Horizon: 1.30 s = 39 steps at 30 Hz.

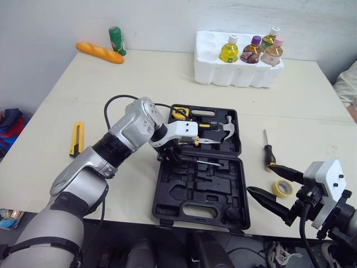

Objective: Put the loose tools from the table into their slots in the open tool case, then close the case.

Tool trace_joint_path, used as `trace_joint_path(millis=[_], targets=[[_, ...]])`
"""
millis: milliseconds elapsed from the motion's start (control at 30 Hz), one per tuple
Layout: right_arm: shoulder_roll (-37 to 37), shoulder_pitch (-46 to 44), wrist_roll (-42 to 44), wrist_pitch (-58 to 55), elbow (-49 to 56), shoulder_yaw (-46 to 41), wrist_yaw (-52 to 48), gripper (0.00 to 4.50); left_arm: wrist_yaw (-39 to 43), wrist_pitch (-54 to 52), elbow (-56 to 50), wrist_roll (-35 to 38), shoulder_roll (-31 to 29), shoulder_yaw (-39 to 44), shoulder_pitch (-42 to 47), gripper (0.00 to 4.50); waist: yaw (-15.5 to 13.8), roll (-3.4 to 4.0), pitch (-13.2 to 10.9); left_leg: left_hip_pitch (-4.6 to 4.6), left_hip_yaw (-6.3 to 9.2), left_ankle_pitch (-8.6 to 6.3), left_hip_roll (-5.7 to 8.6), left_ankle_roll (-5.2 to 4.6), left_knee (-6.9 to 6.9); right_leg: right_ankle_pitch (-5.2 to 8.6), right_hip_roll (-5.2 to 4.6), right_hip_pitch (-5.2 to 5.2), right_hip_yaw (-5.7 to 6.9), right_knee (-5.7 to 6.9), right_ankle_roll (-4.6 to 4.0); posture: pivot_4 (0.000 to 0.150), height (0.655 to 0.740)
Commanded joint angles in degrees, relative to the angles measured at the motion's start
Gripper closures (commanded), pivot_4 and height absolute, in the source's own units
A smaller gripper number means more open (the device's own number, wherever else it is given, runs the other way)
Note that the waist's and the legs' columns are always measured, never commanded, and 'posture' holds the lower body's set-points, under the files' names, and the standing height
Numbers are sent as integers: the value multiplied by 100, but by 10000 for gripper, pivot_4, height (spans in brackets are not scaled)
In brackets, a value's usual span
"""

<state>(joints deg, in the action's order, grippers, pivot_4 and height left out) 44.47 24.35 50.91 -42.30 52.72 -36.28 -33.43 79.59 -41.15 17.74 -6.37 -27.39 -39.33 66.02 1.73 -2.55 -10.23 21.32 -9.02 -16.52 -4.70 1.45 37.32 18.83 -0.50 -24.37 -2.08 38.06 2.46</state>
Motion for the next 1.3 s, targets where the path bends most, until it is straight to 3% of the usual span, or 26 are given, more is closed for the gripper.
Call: trace_joint_path(millis=[33, 267, 300, 333, 400, 433, 533, 600, 767, 933, 967, 1100, 1300], targets=[[16, 24, 44, 136, 90, -70, -20, 0, -13, 108, -112, -105, 63, -18, -4, 35002, -3, 0, 0, 0, 0, 0, 0, 0, 0, 0, -1, 0, 0, 0, 0, 1500, 7339], [11, 60, 15, 148, 118, -43, -21, 0, -31, 705, -140, -25, 70, 194, -98, 35002, -7, 0, 0, 0, 0, 0, 1, -1, 2, 0, -2, 1, 0, 1, 0, 1500, 7339], [7, 76, 15, 146, 132, -34, -22, 0, 21, 671, -167, 52, 53, 291, -78, 27003, -8, 0, 0, 0, 0, 0, 1, -1, 1, 0, -2, 1, 0, 0, 0, 1500, 7339], [7, 92, 19, 142, 147, -28, -25, 0, 87, 647, -193, 94, 8, 359, -61, 24972, -10, 0, 0, 0, 0, 0, 1, -1, 1, 0, -2, 1, 0, 0, 0, 1500, 7339], [15, 125, 31, 138, 166, -36, -36, 0, 114, 818, -243, 169, -62, 529, -77, 17601, -9, 0, 0, 2, 0, 0, 1, -1, 2, 0, -2, 0, 0, 0, 0, 1500, 7339], [20, 142, 37, 138, 176, -50, -42, 0, 102, 993, -298, 229, -109, 647, -124, 11622, -8, 0, 0, 2, 0, 0, 0, -1, 2, 0, -2, 0, 0, 0, 0, 1500, 7339], [30, 179, 54, 137, 200, -96, -46, 0, 105, 1084, -502, 541, -201, 1067, -308, 1626, 10, 2, 1, 0, 0, 0, -1, -1, 1, 0, -1, 0, 0, 2, 0, 1500, 7339], [30, 202, 60, 146, 204, -128, -50, 0, 102, 1017, -574, 911, -130, 1459, -496, 1626, 17, 2, 1, -2, -1, 1, -2, 2, 0, 0, 0, 0, -1, 7, 0, 1500, 7339], [60, 167, 50, 155, 156, -125, -51, 0, -19, 2147, 134, 1795, 426, 2500, -1197, 1626, -5, 5, 3, -7, -1, 4, -2, 6, 12, 2, -3, 2, 0, 24, 1, 1500, 7339], [167, 8, 59, 133, 7, -91, -100, 0, 17, 2785, 1110, 2082, 760, 2921, -1480, 22409, 7, 4, 3, -7, -1, 4, -1, 6, 19, 2, 2, 2, 0, 29, 1, 1500, 7339], [194, -43, 64, 125, -29, -72, -103, 0, -33, 2853, 1280, 2061, 812, 2949, -1474, 28453, 2, 4, 3, -7, 0, 4, -1, 6, 20, 2, 2, 2, 1, 29, 1, 1500, 7339], [290, -257, 73, 102, -145, 13, -117, 0, -139, 3589, 1858, 1678, 842, 2795, -1570, 44857, 3, 4, 3, -5, -1, 1, 3, 0, 22, 2, -1, 3, 0, 26, 2, 1500, 7339], [289, -334, -32, 121, -267, 152, -174, 0, -232, 3950, 2298, 1090, 770, 2425, -1591, 44857, -1, 3, 4, -5, -1, 0, 1, 1, 20, 2, 1, 3, 0, 23, 2, 1500, 7339]])
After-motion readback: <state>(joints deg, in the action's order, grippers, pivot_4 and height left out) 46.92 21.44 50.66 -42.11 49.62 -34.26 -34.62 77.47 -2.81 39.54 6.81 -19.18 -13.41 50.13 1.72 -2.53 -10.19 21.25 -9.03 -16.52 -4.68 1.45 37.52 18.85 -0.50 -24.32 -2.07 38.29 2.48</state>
